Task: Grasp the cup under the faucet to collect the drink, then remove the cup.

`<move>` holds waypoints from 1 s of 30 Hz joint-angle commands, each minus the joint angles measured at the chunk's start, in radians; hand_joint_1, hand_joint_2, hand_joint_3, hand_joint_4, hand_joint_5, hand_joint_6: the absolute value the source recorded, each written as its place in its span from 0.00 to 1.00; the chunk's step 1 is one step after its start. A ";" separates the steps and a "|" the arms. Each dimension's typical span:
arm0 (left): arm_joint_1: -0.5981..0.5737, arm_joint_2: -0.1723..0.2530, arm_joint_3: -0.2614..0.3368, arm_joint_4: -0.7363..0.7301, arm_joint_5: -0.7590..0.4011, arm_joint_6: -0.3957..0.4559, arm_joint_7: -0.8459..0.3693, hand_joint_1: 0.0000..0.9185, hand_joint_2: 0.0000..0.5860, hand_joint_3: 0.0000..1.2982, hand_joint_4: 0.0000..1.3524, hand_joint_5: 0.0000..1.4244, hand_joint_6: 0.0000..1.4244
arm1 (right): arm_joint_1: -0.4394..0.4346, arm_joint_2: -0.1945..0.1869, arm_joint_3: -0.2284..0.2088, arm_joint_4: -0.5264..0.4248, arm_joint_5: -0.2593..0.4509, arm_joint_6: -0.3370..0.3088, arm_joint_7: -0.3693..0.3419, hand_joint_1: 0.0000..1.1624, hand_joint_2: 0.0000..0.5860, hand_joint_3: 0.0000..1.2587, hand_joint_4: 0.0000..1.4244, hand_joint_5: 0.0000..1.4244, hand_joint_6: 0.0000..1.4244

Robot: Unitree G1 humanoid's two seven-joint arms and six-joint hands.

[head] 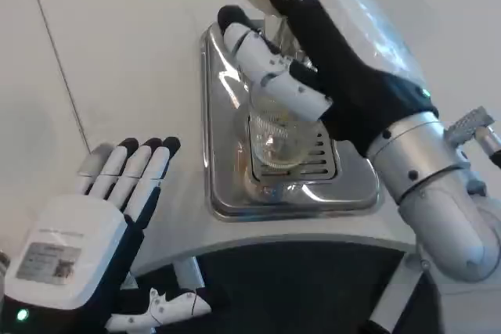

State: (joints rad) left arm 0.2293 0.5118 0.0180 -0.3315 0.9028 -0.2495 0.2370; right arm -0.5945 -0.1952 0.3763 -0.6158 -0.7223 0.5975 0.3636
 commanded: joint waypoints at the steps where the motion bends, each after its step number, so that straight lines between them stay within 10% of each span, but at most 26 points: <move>1: -0.001 -0.011 -0.012 0.012 -0.008 -0.001 -0.001 0.00 0.06 0.00 0.00 0.00 0.00 | 0.001 -0.019 0.109 -0.021 -0.071 0.001 0.117 0.00 0.87 0.04 0.00 0.00 0.04; 30: -0.242 -0.070 -0.095 0.164 0.025 0.103 0.021 0.00 0.06 0.00 0.00 0.00 0.00 | -0.067 0.005 0.055 0.016 -0.212 -0.026 0.251 0.00 0.91 0.05 0.00 0.00 0.03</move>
State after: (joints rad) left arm -0.0035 0.4499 -0.0604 -0.1850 0.9194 -0.1561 0.2459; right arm -0.6644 -0.1970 0.4151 -0.5985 -0.9516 0.5909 0.5684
